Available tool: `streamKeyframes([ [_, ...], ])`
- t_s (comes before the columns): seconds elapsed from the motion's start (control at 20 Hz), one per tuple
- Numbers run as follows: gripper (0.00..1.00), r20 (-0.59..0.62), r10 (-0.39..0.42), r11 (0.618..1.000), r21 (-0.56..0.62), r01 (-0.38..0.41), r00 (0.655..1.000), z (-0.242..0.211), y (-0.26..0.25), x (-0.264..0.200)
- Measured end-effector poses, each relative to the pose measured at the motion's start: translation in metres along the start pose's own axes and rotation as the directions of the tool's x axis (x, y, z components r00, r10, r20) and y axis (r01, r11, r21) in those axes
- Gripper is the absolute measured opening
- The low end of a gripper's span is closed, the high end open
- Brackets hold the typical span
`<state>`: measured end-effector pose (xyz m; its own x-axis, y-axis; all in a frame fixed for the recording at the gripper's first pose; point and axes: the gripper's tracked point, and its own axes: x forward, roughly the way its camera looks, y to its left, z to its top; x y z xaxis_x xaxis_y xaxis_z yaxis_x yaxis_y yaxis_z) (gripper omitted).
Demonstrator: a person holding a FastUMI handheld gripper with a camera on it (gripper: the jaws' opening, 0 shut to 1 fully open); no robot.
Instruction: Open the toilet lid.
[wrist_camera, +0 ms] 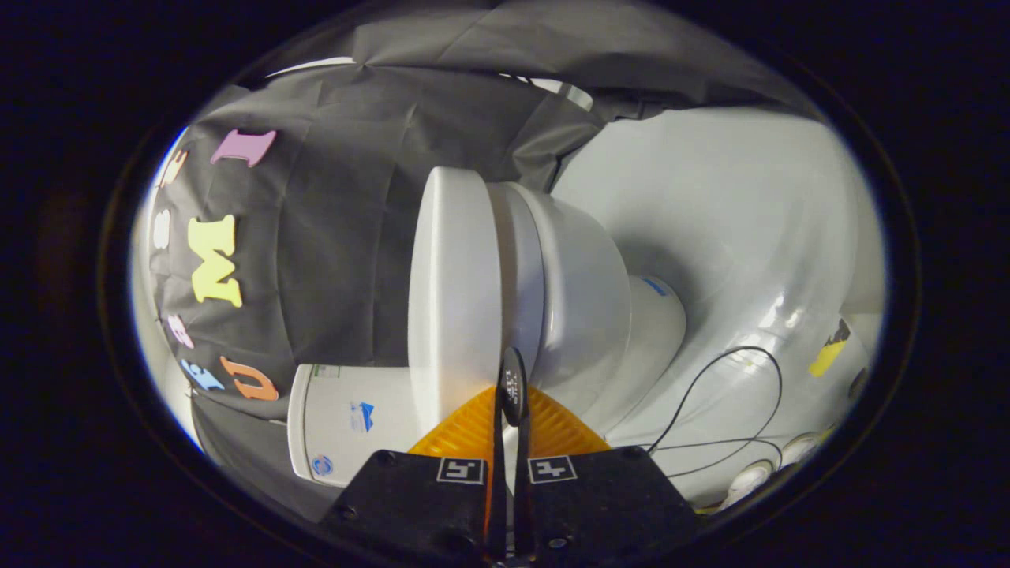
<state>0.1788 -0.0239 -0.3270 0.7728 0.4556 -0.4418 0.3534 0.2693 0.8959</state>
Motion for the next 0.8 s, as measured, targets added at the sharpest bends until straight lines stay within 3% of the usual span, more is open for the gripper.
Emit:
streamKeyframes([
  [0.1,0.07,-0.003,-0.014,0.999,0.037,0.014,1.000,-0.002,0.002,-0.002],
  [0.3,0.06,0.017,-0.043,0.998,-0.037,0.044,0.999,-0.001,0.003,-0.003],
  [0.6,0.04,0.039,-0.019,0.997,-0.069,0.021,0.999,-0.001,0.029,-0.012],
  [0.8,0.04,0.069,0.006,0.986,-0.165,0.006,0.998,-0.005,0.056,-0.026],
])
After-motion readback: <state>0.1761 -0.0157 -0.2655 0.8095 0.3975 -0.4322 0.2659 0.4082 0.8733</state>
